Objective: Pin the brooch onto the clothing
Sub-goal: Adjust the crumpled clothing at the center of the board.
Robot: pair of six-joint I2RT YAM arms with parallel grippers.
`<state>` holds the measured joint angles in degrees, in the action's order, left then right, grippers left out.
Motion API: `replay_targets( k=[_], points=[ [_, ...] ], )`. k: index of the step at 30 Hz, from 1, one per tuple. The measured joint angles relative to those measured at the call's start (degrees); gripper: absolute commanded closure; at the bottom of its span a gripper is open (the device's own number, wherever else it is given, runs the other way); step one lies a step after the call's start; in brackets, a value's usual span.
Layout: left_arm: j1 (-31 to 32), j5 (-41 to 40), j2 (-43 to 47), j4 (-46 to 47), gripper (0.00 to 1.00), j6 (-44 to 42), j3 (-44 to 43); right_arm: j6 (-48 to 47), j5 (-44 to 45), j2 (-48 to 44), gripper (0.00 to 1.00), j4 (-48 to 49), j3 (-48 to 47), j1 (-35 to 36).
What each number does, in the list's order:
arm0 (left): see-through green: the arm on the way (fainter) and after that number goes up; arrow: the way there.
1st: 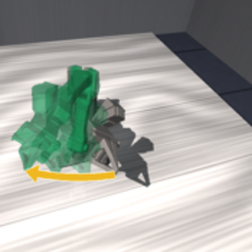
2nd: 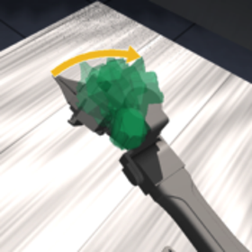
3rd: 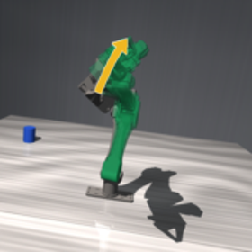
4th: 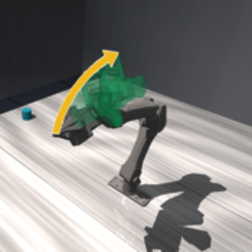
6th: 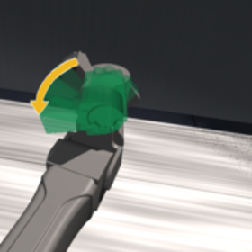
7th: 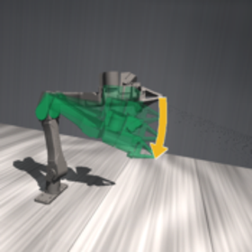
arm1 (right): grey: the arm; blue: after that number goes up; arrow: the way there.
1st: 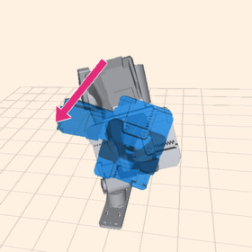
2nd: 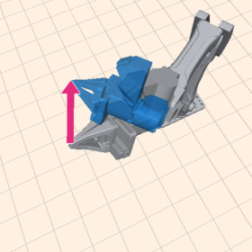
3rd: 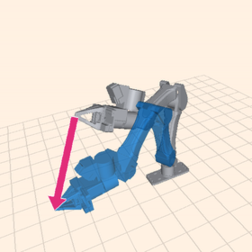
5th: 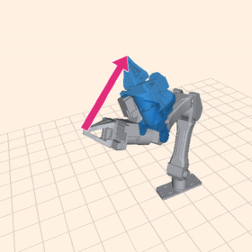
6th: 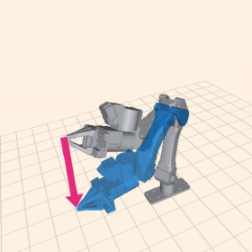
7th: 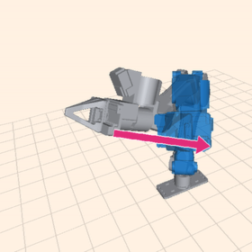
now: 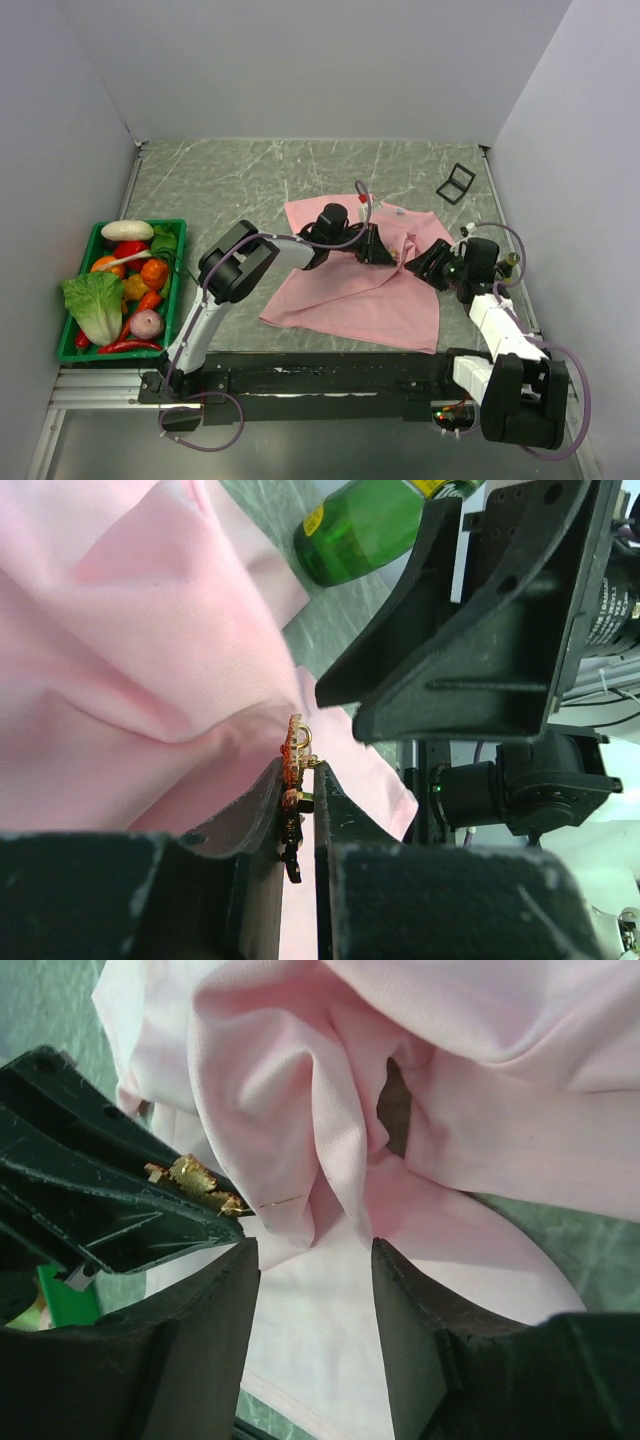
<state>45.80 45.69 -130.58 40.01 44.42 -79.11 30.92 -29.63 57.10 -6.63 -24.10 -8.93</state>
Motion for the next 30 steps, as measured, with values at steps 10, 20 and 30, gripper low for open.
replay_targets(
  k=[10, 20, 30],
  points=[
    [-0.1, -0.1, -1.4, -2.0, 0.91, -0.9, -0.5, -1.4, -0.3, 2.0, 0.43, 4.5, -0.1, 3.5],
    [-0.1, -0.1, -1.5, -2.1, 0.91, -1.3, -0.7, -3.8, 8.5, 5.3, 0.46, 4.5, -3.3, 10.6],
    [-0.2, 0.0, -1.5, -2.1, 0.90, -1.3, -0.7, -3.7, 10.3, 8.7, 0.73, 4.5, -4.0, 11.6]
  ],
)
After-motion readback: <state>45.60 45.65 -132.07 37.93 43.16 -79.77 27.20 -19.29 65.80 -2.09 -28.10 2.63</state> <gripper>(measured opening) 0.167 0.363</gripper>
